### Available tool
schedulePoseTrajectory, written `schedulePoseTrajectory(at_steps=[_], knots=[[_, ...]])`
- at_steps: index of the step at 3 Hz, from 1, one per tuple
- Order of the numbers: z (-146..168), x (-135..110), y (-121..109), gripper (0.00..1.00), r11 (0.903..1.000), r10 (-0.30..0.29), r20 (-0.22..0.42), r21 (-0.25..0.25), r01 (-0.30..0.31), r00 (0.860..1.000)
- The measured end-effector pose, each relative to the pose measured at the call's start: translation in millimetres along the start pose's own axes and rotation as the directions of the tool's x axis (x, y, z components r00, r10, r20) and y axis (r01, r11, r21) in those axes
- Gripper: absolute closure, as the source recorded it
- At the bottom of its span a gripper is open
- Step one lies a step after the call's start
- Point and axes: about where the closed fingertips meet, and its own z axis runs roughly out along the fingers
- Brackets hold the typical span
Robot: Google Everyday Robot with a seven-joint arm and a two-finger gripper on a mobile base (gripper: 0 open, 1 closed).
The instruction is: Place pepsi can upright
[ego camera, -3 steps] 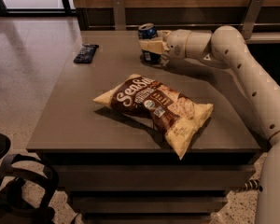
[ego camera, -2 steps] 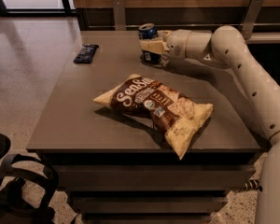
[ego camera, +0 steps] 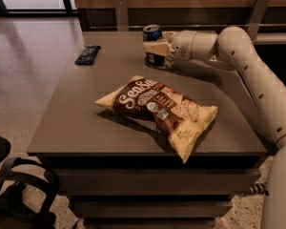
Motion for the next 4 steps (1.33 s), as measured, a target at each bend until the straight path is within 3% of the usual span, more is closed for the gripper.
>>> schedulePoseTrajectory(at_steps=[1, 2, 4], knots=[[1.7, 0.1, 1.1, 0.83, 1.0, 0.0, 0.0, -0.003, 0.0, 1.0], [1.9, -0.2, 1.2, 0.51, 1.0, 0.0, 0.0, -0.003, 0.0, 1.0], [2.0, -0.4, 1.3, 0.04, 1.0, 0.0, 0.0, -0.003, 0.0, 1.0]])
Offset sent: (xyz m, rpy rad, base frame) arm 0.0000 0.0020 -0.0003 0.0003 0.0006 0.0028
